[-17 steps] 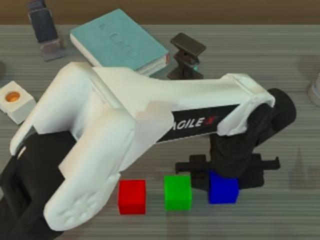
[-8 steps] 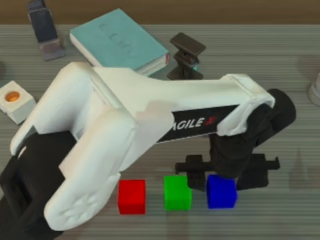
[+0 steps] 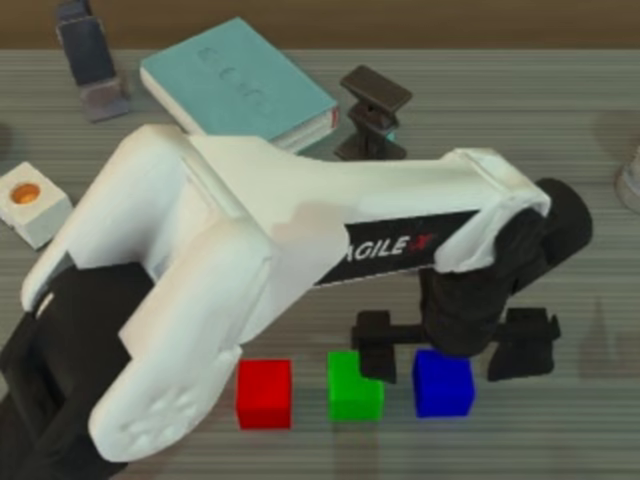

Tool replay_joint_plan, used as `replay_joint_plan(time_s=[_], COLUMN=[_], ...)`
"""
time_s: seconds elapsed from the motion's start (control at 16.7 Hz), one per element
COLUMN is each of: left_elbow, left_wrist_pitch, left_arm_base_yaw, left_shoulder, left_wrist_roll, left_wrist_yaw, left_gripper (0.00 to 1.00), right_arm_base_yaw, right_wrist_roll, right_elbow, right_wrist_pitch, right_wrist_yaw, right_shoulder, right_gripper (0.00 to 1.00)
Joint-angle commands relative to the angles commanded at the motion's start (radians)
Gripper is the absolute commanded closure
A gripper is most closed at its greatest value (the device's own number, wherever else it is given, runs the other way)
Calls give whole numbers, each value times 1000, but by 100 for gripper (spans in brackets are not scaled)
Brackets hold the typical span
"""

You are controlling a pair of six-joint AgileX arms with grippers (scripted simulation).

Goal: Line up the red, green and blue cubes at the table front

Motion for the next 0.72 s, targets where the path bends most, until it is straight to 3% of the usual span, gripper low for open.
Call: replay_joint_plan(time_s=[0.24, 0.72], left_elbow=[16, 178], left_wrist_pitch=[-18, -237], left_arm_base_yaw=[2, 18], left_shoulder=[-4, -60], left_wrist_roll=[-1, -4], left_wrist_yaw=[0, -1], left_gripper=[0, 0], right_arm_base_yaw=[0, 0], right_wrist_roll=[0, 0], right_elbow=[0, 0], right_wrist_pitch=[0, 0], right_wrist_yaw=[0, 0], right_shoulder=[0, 0], right_gripper=[0, 0])
